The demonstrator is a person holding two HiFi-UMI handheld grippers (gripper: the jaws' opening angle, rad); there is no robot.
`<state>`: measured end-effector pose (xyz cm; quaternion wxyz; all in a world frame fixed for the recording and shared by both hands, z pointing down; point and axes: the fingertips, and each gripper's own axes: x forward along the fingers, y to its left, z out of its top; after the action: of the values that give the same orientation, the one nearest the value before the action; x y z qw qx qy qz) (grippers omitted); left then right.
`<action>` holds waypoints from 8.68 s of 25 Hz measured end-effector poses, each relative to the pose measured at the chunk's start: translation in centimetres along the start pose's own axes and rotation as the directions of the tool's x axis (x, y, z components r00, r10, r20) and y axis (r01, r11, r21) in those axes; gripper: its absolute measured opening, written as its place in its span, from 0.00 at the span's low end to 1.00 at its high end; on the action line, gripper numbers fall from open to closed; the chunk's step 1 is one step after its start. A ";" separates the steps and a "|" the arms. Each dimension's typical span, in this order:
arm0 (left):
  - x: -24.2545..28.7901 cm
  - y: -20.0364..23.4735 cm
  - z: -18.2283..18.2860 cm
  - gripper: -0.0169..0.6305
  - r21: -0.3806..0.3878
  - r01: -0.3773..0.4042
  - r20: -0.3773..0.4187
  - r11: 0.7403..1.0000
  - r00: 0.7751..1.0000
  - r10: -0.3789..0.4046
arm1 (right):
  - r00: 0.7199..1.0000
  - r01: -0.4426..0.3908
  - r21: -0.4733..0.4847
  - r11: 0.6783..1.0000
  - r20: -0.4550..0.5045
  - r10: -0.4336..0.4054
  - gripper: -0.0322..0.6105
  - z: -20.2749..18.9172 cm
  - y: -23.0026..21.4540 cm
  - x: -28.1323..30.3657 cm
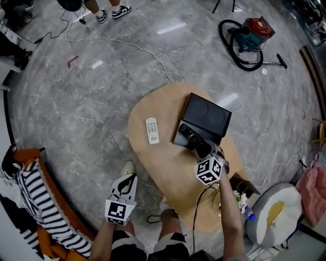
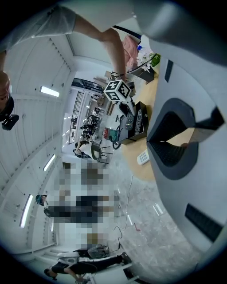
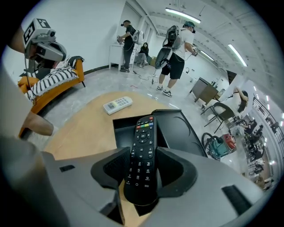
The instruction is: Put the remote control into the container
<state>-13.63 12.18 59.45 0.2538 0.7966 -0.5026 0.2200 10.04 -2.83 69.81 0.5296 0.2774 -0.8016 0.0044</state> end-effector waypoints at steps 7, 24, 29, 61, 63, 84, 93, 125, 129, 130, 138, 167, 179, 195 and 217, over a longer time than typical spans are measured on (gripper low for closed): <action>0.5 0.5 0.2 0.04 -0.022 -0.042 0.009 0.999 0.999 0.042 | 0.999 -0.045 -0.090 0.995 -0.018 0.043 0.36 -0.2 -0.2 2.5; 2.3 0.8 -1.8 0.04 -0.053 -0.041 -0.020 0.998 0.999 0.040 | 0.992 -0.123 -0.152 0.981 -0.035 0.119 0.36 -1.1 1.3 5.8; 2.3 1.1 -2.3 0.04 -0.061 -0.043 -0.029 0.997 0.999 0.041 | 0.993 -0.115 -0.139 0.984 -0.040 0.110 0.36 -1.2 1.2 6.4; 0.7 1.6 4.2 0.04 0.022 -0.007 0.042 1.000 0.999 0.006 | 0.996 -0.036 0.090 0.995 0.079 0.029 0.36 3.7 -2.2 -1.0; 0.6 1.3 5.3 0.04 0.045 0.003 0.048 0.999 0.999 -0.005 | 0.995 -0.010 0.127 0.992 0.098 -0.002 0.34 4.2 -2.8 -2.4; -3.6 -3.7 17.5 0.04 0.213 0.108 0.136 0.971 0.981 -0.139 | 0.881 0.124 0.682 0.721 0.257 -0.396 0.07 6.9 -5.4 -21.6; -6.7 -7.2 22.5 0.04 0.258 0.155 0.166 0.954 0.965 -0.202 | 0.840 0.119 0.759 0.641 0.267 -0.472 0.07 8.1 -4.2 -30.1; -13.3 -10.6 26.3 0.04 0.276 0.145 0.267 0.950 0.938 -0.221 | 0.812 0.117 0.753 0.648 0.303 -0.499 0.07 9.6 0.5 -39.1; -13.7 -10.1 26.4 0.04 0.265 0.128 0.280 0.956 0.938 -0.203 | 0.820 0.112 0.733 0.671 0.313 -0.479 0.07 10.5 0.6 -39.0; -13.8 -9.8 26.5 0.04 0.257 0.121 0.284 0.959 0.939 -0.194 | 0.824 0.113 0.725 0.680 0.314 -0.472 0.07 10.8 0.7 -38.9; -14.8 -4.1 26.7 0.04 0.189 0.068 0.321 0.980 0.938 -0.127 | 0.834 0.062 0.683 0.728 0.365 -0.413 0.07 16.3 1.2 -37.4; -6.5 16.4 16.1 0.04 0.157 0.057 0.143 0.986 0.987 -0.080 | 0.919 0.018 0.676 0.737 0.279 -0.278 0.07 24.6 4.8 -12.5; 2.1 18.2 11.9 0.04 0.113 0.066 0.086 0.991 0.993 -0.076 | 0.955 -0.034 0.648 0.761 0.245 -0.166 0.07 20.5 4.8 0.2; 5.5 19.1 5.4 0.04 0.020 0.049 -0.010 0.999 0.999 -0.048 | 0.979 -0.115 0.629 0.769 0.202 -0.020 0.18 17.5 7.7 9.2; 6.8 20.4 3.3 0.04 -0.018 0.029 -0.068 0.999 0.997 -0.030 | 0.993 -0.090 0.639 0.764 0.115 0.021 0.44 15.8 9.6 14.7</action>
<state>-29.19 -2.00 64.79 0.2808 0.7938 -0.4836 0.2392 -11.88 -5.89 78.13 0.3612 0.4178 -0.7851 0.2802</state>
